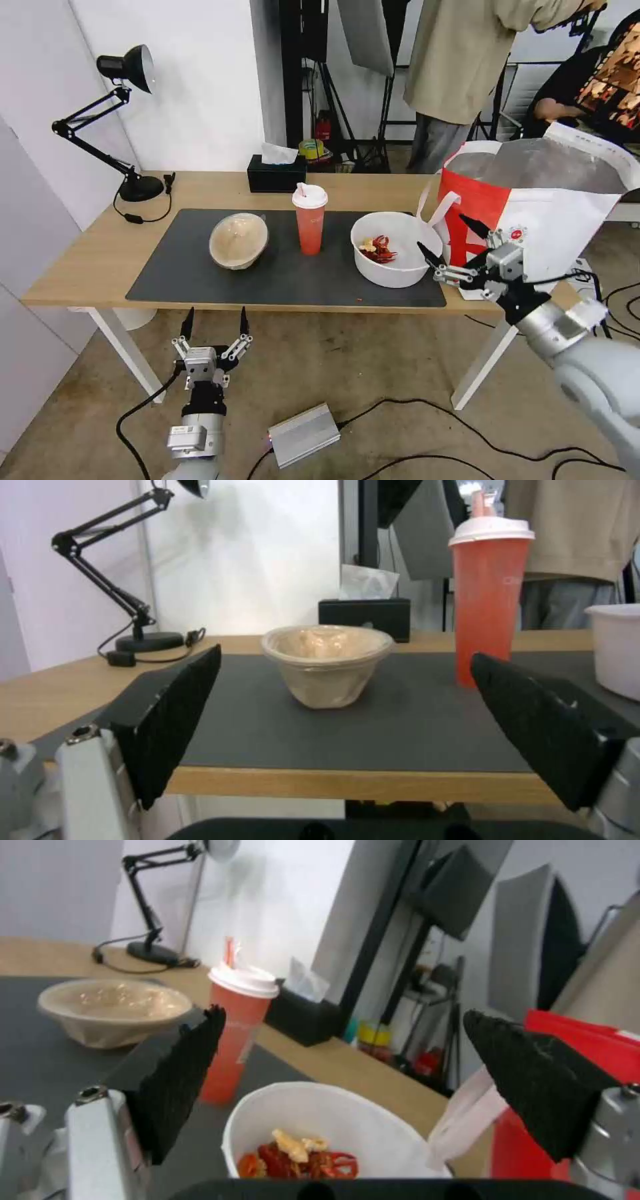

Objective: Pick up the trash from the table and place it into the takeout bag.

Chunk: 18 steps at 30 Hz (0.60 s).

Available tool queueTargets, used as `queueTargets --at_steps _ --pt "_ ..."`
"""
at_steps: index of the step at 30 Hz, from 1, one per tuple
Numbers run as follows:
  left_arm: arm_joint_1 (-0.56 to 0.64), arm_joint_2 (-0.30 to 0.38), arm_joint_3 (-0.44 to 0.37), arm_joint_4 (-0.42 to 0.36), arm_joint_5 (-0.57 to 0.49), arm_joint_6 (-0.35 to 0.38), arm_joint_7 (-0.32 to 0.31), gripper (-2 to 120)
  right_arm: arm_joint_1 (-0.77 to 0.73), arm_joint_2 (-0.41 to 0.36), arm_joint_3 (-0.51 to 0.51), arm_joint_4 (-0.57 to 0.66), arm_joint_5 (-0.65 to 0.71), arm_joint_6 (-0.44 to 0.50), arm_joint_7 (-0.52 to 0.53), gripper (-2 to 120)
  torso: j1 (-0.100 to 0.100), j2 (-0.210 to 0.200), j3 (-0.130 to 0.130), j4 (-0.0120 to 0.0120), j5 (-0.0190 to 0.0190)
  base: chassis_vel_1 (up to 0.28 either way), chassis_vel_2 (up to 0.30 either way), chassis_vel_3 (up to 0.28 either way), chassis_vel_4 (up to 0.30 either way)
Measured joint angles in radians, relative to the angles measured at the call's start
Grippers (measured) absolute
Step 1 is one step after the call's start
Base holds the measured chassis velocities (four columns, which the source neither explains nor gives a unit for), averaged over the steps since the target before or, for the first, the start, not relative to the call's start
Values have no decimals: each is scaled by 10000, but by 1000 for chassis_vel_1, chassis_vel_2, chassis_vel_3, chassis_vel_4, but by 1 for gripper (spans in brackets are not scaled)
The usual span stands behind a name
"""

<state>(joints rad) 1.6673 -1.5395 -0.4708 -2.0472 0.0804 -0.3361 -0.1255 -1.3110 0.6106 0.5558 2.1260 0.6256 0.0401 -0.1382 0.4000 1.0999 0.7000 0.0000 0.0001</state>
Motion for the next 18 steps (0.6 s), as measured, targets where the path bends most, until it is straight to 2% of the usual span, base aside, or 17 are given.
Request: queueTargets --at_steps 3,4,7,10,13,18 --pt "17 -16 13 97 5 -113 49 100 873 -592 -744 -403 453 -267 -215 89 0 0 0 1 -1 0 0 0 0" --pt "17 -16 13 97 5 -113 49 100 873 -592 -744 -403 453 -267 -215 89 0 0 0 1 -1 0 0 0 0" --pt "28 -15 12 148 4 -172 121 100 1759 -937 -1609 -775 782 -441 -461 91 0 0 1 0 0 0 0 0 0" --pt "24 -15 11 176 0 -197 171 100 2313 -1045 -2069 -986 905 -568 -605 91 0 0 0 0 0 0 0 0 0" --pt "-22 -10 15 254 -6 -217 224 100 3374 -1297 -2963 -1417 1232 -857 -1028 91 0 -1 0 1 0 0 0 0 0" --pt "-79 -12 67 324 -7 -217 247 100 4202 -1511 -3674 -1728 1541 -1143 -1495 91 0 0 0 0 0 0 0 0 0"
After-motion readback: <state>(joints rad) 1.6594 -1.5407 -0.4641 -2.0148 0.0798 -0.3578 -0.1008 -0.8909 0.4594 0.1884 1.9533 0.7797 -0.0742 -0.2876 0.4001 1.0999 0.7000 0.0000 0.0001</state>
